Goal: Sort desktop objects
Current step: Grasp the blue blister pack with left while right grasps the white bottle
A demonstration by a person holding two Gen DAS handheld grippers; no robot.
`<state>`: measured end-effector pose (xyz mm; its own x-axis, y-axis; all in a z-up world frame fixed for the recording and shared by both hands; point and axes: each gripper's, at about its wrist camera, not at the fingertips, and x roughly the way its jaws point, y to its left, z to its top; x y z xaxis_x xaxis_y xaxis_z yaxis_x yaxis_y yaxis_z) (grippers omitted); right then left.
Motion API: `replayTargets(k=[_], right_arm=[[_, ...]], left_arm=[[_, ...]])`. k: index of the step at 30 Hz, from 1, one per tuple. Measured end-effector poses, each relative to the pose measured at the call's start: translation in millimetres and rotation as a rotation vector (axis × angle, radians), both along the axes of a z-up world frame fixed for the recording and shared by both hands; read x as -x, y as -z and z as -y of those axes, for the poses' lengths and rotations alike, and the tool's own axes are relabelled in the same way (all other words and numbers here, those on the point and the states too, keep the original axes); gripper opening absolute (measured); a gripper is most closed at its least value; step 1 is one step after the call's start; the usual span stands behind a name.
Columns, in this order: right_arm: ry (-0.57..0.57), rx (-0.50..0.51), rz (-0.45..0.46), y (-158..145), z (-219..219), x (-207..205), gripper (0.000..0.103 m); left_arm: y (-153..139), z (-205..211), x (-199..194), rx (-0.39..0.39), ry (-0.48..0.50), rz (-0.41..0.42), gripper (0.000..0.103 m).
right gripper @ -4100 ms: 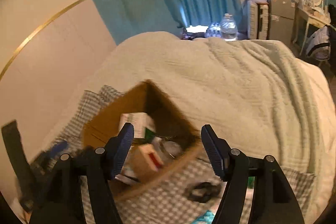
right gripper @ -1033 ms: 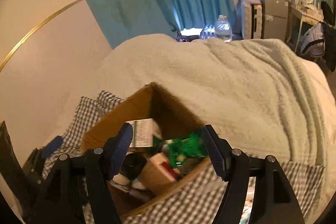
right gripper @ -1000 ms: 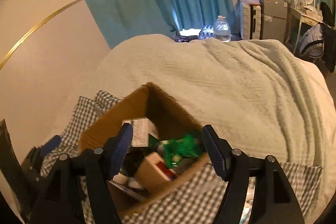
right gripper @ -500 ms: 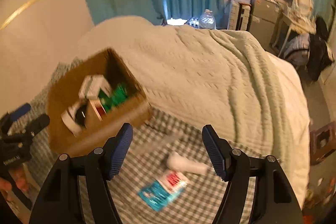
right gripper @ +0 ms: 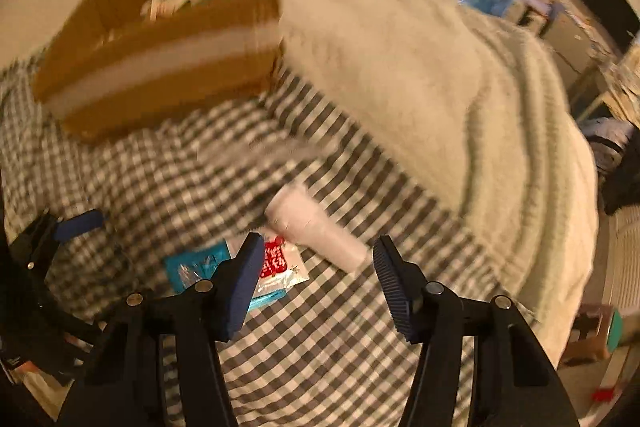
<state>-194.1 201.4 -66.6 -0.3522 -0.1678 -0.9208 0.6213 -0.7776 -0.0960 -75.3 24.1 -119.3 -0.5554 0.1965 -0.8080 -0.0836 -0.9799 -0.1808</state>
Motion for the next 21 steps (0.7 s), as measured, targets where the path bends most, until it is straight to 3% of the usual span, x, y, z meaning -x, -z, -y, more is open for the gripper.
replayTargets(k=[7, 9, 10, 13, 15, 16, 17, 18, 21], right_arm=[[-0.095, -0.112, 0.046, 66, 27, 27, 0.057], [-0.084, -0.136, 0.053, 80, 29, 35, 0.069], [-0.072, -0.134, 0.068, 87, 27, 39, 0.069], [0.037, -0.034, 0.147, 94, 7, 52, 0.063], [0.115, -0.008, 0.146, 89, -11, 56, 0.045], [0.162, 0.01, 0.145, 84, -25, 57, 0.044], [0.209, 0.042, 0.145, 79, -40, 55, 0.042], [0.245, 0.06, 0.143, 75, -51, 53, 0.041], [0.339, 0.088, 0.146, 67, -90, 39, 0.041]], left_arm=[[17, -34, 19, 0.056, 0.177, 0.01, 0.103], [23, -41, 25, 0.076, 0.2, 0.013, 0.103], [25, -43, 27, 0.076, 0.211, 0.019, 0.103], [32, -50, 37, 0.113, 0.221, 0.022, 0.103], [37, -54, 44, 0.148, 0.22, 0.028, 0.103], [38, -56, 46, 0.159, 0.229, 0.033, 0.101], [40, -59, 48, 0.17, 0.244, 0.032, 0.095], [41, -62, 50, 0.188, 0.264, 0.03, 0.064], [41, -63, 56, 0.182, 0.276, 0.064, 0.066]])
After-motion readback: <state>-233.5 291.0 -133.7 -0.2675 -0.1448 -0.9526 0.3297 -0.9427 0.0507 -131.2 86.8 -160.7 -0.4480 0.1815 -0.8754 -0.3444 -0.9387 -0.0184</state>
